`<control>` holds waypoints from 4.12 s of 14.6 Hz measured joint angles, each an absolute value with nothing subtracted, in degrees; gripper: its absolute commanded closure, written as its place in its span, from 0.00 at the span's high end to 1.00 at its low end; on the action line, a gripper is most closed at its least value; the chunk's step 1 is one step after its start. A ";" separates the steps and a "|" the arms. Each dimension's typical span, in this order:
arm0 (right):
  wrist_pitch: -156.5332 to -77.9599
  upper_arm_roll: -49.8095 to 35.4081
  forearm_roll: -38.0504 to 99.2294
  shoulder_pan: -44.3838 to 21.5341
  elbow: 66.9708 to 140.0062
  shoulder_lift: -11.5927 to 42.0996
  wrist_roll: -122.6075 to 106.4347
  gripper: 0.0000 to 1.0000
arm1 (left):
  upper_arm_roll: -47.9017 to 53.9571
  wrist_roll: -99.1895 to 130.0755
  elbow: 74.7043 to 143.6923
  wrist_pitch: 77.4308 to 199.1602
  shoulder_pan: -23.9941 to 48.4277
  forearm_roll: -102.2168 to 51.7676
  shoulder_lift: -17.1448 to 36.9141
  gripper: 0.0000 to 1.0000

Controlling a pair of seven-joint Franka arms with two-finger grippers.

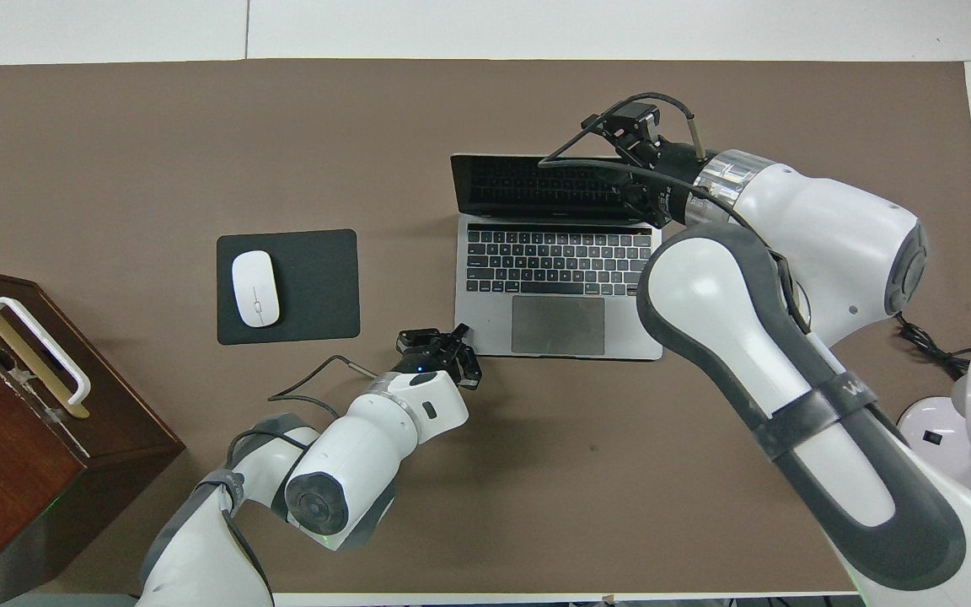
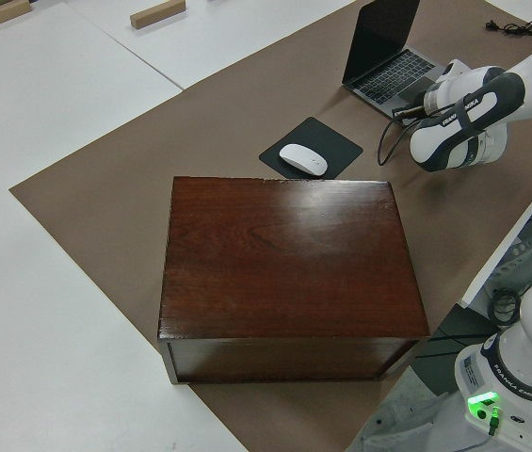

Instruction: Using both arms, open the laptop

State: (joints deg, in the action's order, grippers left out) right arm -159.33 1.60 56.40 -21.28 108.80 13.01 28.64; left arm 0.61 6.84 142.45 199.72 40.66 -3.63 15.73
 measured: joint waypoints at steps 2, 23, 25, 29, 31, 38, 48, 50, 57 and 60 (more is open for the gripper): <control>-159.33 1.60 56.34 -21.16 108.52 13.29 28.56 0.74 | 0.62 6.82 142.45 199.72 40.66 -3.63 15.73 0.00; -135.27 2.12 30.65 -19.58 107.18 7.25 32.28 0.77 | 0.64 12.02 139.76 198.37 40.66 -3.65 14.50 0.00; -129.13 2.11 24.61 -19.12 106.68 5.74 32.29 0.77 | 0.57 12.61 139.29 194.31 40.11 -3.66 12.23 0.00; -119.74 2.12 17.73 -17.68 106.58 2.55 30.28 0.79 | 0.52 12.66 134.83 177.90 37.95 -3.66 5.80 0.00; -116.29 2.14 14.86 -16.63 106.57 1.80 27.24 0.79 | 0.49 12.66 131.37 169.01 37.10 -3.66 3.29 0.00; -107.01 2.16 6.45 -13.01 106.56 -0.65 11.79 0.82 | 0.38 8.60 119.28 142.29 32.64 -3.65 -0.26 0.00; -96.06 -7.44 1.16 0.56 96.76 1.00 0.58 1.00 | 0.14 -5.09 114.86 115.33 20.07 -3.63 -11.12 1.00; -95.14 -7.74 1.16 2.02 93.66 2.69 -1.21 1.00 | 0.06 -5.68 114.83 111.47 17.06 -3.63 -12.98 1.00; -95.08 -7.82 1.15 2.05 92.34 4.78 -2.46 1.00 | -0.01 -5.85 112.37 102.37 7.48 -3.59 -14.44 1.00; -94.31 -6.97 1.16 -0.27 93.25 4.40 -1.62 1.00 | -0.08 -5.90 112.08 102.13 2.81 -3.28 -14.60 1.00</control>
